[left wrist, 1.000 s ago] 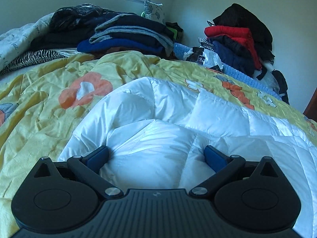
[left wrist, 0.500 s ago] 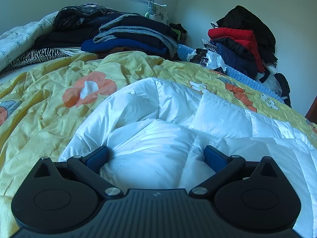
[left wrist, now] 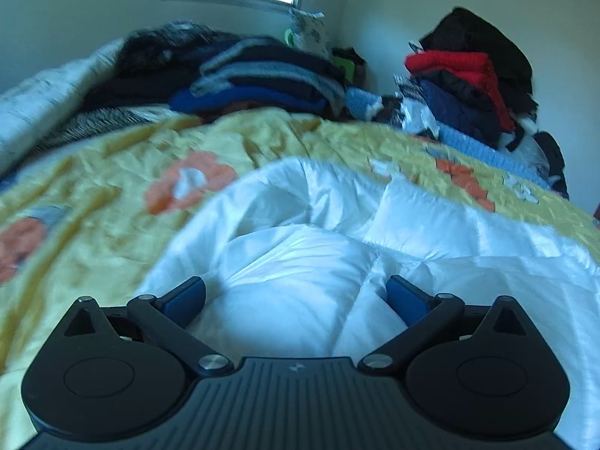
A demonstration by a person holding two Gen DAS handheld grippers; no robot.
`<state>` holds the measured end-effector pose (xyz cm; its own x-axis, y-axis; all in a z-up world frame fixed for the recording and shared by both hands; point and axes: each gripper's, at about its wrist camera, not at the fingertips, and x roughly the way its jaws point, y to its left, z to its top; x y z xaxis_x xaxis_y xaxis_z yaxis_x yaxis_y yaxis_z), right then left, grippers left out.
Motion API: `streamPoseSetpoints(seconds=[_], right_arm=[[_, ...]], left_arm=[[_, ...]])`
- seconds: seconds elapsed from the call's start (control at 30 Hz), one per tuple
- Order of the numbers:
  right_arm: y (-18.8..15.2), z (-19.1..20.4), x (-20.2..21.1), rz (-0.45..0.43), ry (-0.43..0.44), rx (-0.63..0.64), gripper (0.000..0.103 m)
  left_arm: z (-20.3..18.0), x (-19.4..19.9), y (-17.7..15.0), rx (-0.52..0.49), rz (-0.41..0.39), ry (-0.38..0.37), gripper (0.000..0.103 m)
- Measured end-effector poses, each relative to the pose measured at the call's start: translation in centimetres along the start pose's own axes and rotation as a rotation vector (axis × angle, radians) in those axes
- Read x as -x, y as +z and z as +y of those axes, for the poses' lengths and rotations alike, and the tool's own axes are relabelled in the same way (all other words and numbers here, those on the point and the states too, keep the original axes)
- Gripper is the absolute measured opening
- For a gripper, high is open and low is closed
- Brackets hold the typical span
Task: Fold small clothes
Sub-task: 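Release the folded edge with the right gripper and smooth the jacket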
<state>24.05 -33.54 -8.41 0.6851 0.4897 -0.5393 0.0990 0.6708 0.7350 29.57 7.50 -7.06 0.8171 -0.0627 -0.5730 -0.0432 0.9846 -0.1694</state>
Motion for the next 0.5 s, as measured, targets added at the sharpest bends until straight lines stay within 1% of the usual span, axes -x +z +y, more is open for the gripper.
streamPoseSetpoints(seconds=[0.07, 0.13, 0.2, 0.3, 0.4, 0.47, 0.5], right_arm=[[-0.5, -0.2, 2.8, -0.044, 0.028, 0.003, 0.055], [-1.3, -0.7, 5.6, -0.094, 0.02, 0.005, 0.058], [-2.2, -1.1, 8.1, -0.145, -0.023, 0.019, 0.063], [-3.7, -1.7, 11.4, -0.198, -0.086, 0.035, 0.064], [-4.5, -1.3, 14.4, -0.239, -0.172, 0.098, 0.064], [-4.6, -0.7, 16.7, -0.292, -0.233, 0.151, 0.065], [-4.6, -0.2, 17.9, -0.322, -0.266, 0.183, 0.067]], left_arm=[[0.6, 3.5, -0.4, 0.026, -0.045, -0.017, 0.103], [1.6, 7.5, -1.8, 0.071, -0.083, -0.035, 0.103], [2.6, 11.0, -3.6, 0.11, -0.098, -0.052, 0.103], [4.4, 15.8, -6.6, 0.147, -0.092, -0.052, 0.103], [6.1, 19.6, -9.0, 0.182, -0.101, 0.001, 0.103], [7.5, 21.7, -10.2, 0.218, -0.102, 0.045, 0.103], [8.1, 22.4, -10.7, 0.235, -0.099, 0.055, 0.103]])
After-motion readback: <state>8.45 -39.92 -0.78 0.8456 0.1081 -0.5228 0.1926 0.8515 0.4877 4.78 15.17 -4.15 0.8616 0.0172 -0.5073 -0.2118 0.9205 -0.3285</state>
